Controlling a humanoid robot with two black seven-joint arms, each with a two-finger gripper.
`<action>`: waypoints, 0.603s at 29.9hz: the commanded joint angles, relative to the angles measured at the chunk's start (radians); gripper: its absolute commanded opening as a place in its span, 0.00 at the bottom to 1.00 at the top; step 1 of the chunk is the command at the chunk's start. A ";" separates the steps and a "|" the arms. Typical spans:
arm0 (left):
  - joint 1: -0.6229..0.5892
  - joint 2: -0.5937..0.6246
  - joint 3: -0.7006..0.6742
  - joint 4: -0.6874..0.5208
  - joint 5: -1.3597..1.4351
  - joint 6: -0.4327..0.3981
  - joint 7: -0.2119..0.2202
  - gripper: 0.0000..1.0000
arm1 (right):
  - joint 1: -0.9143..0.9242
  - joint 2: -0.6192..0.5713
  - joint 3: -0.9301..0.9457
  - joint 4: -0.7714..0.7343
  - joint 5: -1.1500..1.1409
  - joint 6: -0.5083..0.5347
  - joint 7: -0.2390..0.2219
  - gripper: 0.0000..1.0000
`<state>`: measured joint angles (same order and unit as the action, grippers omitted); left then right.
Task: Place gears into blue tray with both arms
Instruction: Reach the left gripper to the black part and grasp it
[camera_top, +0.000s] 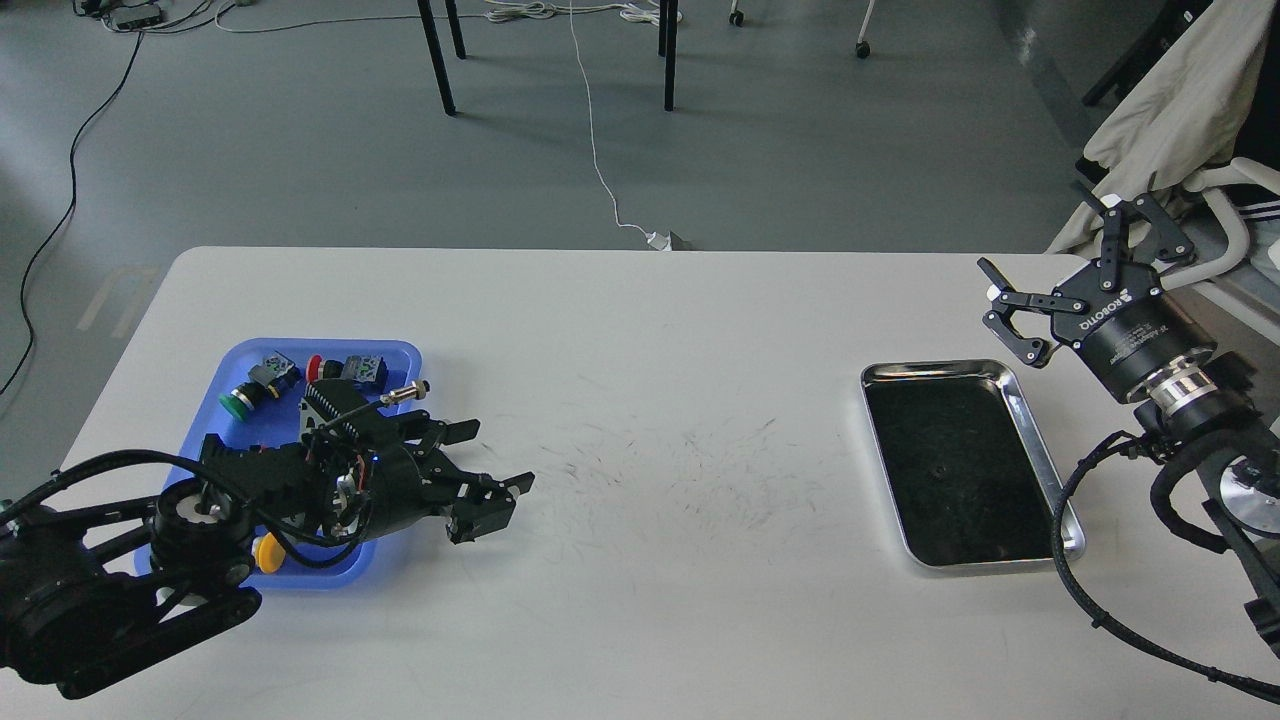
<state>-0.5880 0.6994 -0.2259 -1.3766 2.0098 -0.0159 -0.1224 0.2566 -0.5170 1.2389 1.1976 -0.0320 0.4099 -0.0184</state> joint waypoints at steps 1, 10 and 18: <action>0.020 -0.001 0.000 0.033 0.010 0.005 -0.002 0.89 | 0.001 0.000 0.001 0.003 0.000 0.003 0.000 0.96; 0.053 -0.009 -0.007 0.051 0.067 0.016 -0.007 0.70 | 0.001 -0.001 -0.001 0.023 -0.006 0.013 0.000 0.96; 0.059 -0.032 -0.001 0.097 0.082 0.025 -0.013 0.46 | 0.000 -0.003 -0.002 0.042 -0.011 0.012 0.000 0.96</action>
<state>-0.5300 0.6772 -0.2281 -1.2910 2.0837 0.0080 -0.1342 0.2575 -0.5192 1.2372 1.2288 -0.0400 0.4234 -0.0183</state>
